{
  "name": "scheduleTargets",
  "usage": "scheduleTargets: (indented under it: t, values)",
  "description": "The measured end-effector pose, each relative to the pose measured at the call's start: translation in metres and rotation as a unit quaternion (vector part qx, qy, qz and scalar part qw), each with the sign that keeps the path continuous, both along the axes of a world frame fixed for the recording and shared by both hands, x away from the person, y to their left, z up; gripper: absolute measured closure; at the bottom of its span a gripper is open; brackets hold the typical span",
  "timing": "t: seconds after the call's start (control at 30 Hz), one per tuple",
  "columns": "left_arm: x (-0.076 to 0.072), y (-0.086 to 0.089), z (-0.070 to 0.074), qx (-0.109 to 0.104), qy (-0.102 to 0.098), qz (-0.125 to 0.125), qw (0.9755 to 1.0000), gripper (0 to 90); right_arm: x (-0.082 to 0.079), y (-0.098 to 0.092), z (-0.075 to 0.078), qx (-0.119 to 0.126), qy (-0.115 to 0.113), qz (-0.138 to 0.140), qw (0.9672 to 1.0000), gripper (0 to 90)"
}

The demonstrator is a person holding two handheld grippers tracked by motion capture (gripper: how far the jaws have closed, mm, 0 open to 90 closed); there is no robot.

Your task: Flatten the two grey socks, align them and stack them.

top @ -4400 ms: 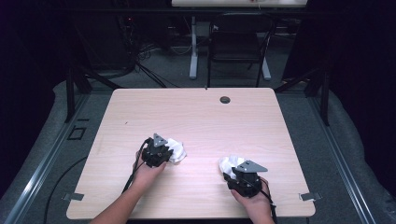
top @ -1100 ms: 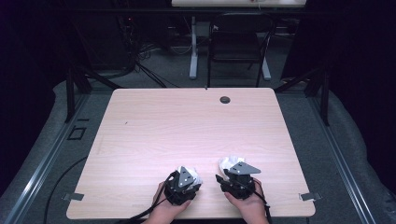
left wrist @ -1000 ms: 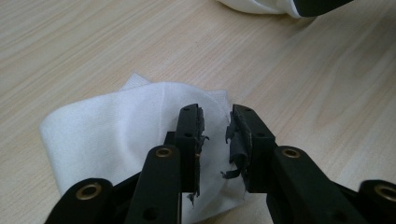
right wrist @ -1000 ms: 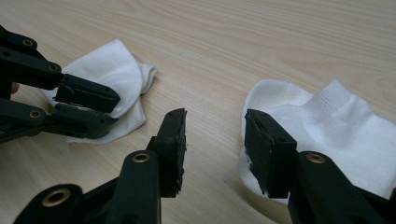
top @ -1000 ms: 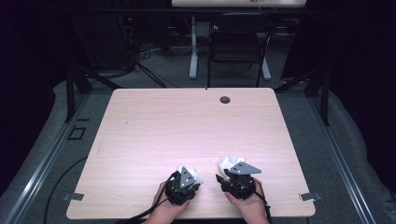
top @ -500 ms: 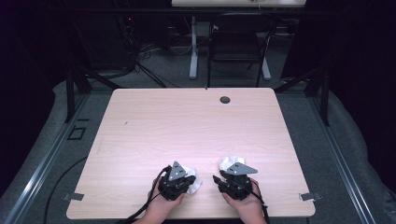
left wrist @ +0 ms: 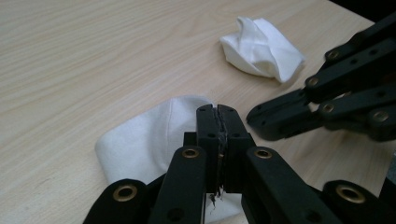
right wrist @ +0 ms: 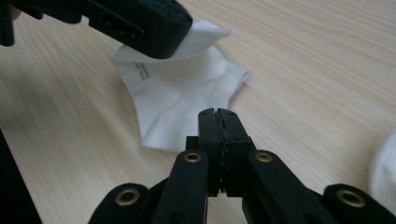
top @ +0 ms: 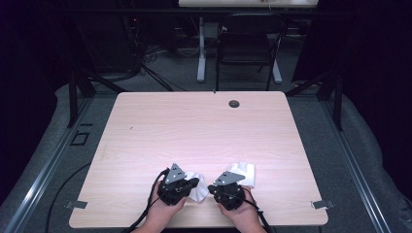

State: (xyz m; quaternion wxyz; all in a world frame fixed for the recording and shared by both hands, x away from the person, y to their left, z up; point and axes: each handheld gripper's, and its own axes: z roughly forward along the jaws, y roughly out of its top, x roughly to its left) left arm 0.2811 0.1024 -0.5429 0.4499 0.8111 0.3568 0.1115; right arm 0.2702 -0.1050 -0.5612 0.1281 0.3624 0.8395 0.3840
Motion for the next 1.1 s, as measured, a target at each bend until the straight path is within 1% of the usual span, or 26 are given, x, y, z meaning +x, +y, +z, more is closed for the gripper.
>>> scheduleTargets:
  t: [0.03,0.1,0.13,0.17,0.23,0.3,0.33,0.43,0.47,0.5,0.57,0.6,0.67,0.7,0.73,0.77,0.8,0.93,0.97,1.07,1.1]
  values:
    - [0.0,0.001,0.001,-0.004,0.003,0.001,1.0,89.0,0.002,0.004,-0.001,0.0,0.004,0.004,1.0,89.1]
    - [0.001,0.005,0.002,-0.004,0.001,0.004,1.0,89.0,0.008,0.014,-0.007,0.003,0.009,0.006,0.9999,89.0]
    - [0.001,0.006,0.003,-0.007,0.001,0.007,0.9999,89.0,0.008,0.014,-0.007,0.003,0.009,0.006,0.9999,89.0]
    - [0.001,0.008,0.003,-0.006,-0.001,0.008,0.9999,89.1,0.009,0.016,-0.012,-0.006,0.013,0.01,0.9999,89.8]
    - [0.002,0.014,0.004,-0.008,0.001,0.015,0.9998,89.0,0.009,0.015,-0.016,-0.022,0.015,0.011,0.9996,90.0]
    - [0.003,0.017,0.005,-0.007,-0.001,0.017,0.9998,89.0,0.009,0.014,-0.017,-0.022,0.016,0.012,0.9996,90.0]
    - [0.004,0.019,0.005,-0.008,-0.002,0.019,0.9998,89.0,0.009,0.013,-0.016,-0.021,0.021,0.012,0.9995,90.0]
    - [0.005,0.026,0.006,-0.006,0.0,0.029,0.9996,89.0,0.008,0.011,-0.016,-0.027,0.021,0.016,0.9993,90.0]
    - [0.005,0.029,0.007,-0.003,-0.001,0.034,0.9994,89.0,0.006,0.011,-0.017,-0.021,0.021,0.014,0.9995,90.0]
    - [0.006,0.032,0.007,-0.003,0.001,0.033,0.9994,89.0,0.006,0.01,-0.016,-0.023,0.021,0.017,0.9994,90.0]
    - [0.006,0.039,0.007,0.005,0.004,0.041,0.9991,89.0,0.004,0.006,-0.015,-0.03,0.027,0.02,0.999,90.0]
    - [0.006,0.039,0.007,0.005,0.004,0.041,0.9991,89.0,0.004,0.005,-0.015,-0.027,0.028,0.02,0.999,90.0]
    - [0.004,0.046,0.005,0.017,0.004,0.044,0.9989,88.9,0.003,0.004,-0.015,-0.027,0.031,0.018,0.999,90.0]
    - [0.004,0.046,0.005,0.017,0.004,0.044,0.9989,88.9,0.003,0.004,-0.015,-0.027,0.031,0.018,0.999,90.0]
    - [0.004,0.048,0.005,0.023,0.004,0.044,0.9987,88.9,0.003,0.003,-0.014,-0.03,0.032,0.019,0.9989,90.0]
    - [0.003,0.051,0.005,0.026,0.004,0.047,0.9986,88.9,0.002,0.003,-0.015,-0.024,0.031,0.016,0.9991,90.0]
    - [0.002,0.053,0.004,0.032,0.007,0.047,0.9983,88.9,0.002,0.003,-0.014,-0.026,0.031,0.016,0.999,90.0]
    - [-0.001,0.063,-0.002,0.049,0.011,0.056,0.9972,88.6,0.002,0.0,-0.014,-0.029,0.033,0.015,0.9989,90.0]
    - [-0.001,0.065,-0.004,0.051,0.015,0.06,0.9968,88.5,0.002,0.0,-0.014,-0.028,0.032,0.015,0.999,90.0]
    - [-0.001,0.071,-0.012,0.053,0.026,0.069,0.9958,86.4,0.002,-0.003,-0.014,-0.026,0.036,0.014,0.9989,90.0]
    - [0.0,0.073,-0.014,0.056,0.026,0.073,0.9954,84.8,0.002,-0.003,-0.014,-0.026,0.036,0.015,0.9989,90.0]
